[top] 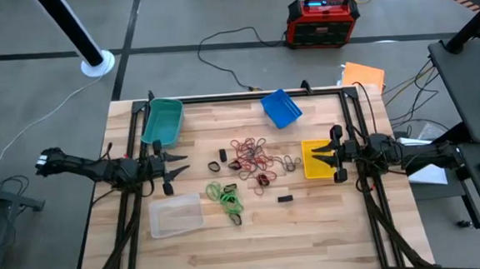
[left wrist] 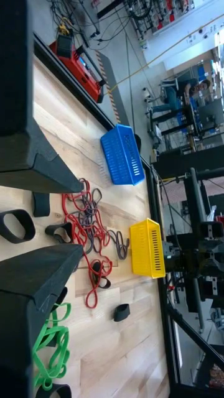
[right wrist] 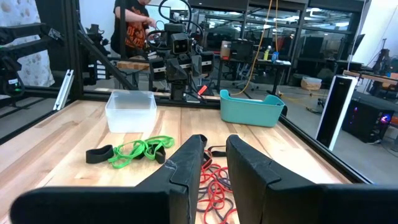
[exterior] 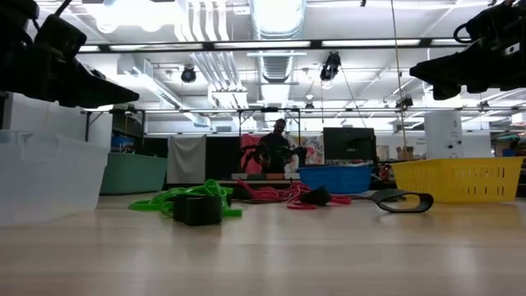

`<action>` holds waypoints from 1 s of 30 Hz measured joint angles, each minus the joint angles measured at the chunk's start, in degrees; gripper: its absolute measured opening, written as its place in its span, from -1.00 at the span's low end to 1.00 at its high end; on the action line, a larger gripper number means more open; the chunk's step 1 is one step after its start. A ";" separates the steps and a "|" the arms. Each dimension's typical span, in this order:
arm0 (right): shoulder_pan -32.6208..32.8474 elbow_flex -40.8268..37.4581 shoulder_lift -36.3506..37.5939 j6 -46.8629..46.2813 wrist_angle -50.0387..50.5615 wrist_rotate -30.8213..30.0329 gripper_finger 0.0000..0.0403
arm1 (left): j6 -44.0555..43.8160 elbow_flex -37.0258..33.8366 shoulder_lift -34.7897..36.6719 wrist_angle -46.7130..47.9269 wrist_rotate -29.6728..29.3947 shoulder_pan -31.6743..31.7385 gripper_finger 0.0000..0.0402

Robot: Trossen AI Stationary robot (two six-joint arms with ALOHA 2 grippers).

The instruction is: Sort rubber bands into baskets

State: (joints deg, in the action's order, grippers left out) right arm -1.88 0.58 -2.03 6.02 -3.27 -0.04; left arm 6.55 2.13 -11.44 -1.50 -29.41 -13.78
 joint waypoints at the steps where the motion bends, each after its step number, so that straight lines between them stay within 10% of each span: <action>1: 0.01 -0.02 -0.01 0.00 0.00 0.01 -0.66 | 0.00 0.00 0.00 0.00 -0.02 0.00 -0.37; 7: 0.01 0.00 -0.01 -0.86 0.00 0.02 -0.66 | 0.48 0.00 0.01 -0.14 -0.02 0.01 -0.37; 12: 0.14 -0.01 -0.18 -25.87 -2.21 -0.51 -0.66 | -1.44 -0.02 -0.07 -11.48 0.04 0.02 -0.37; 21: 0.05 2.55 -2.92 -27.76 -2.52 -0.32 -0.66 | -10.63 0.00 -0.01 -38.48 -0.30 0.02 -0.37; 30: -0.01 17.97 -18.03 -27.87 9.01 -5.74 -0.66 | -10.74 1.71 -1.84 -37.12 3.67 -0.04 -0.37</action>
State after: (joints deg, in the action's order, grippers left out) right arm -1.89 18.55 -20.06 -21.85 5.74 -5.79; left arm -4.19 3.84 -13.28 -38.62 -25.74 -13.82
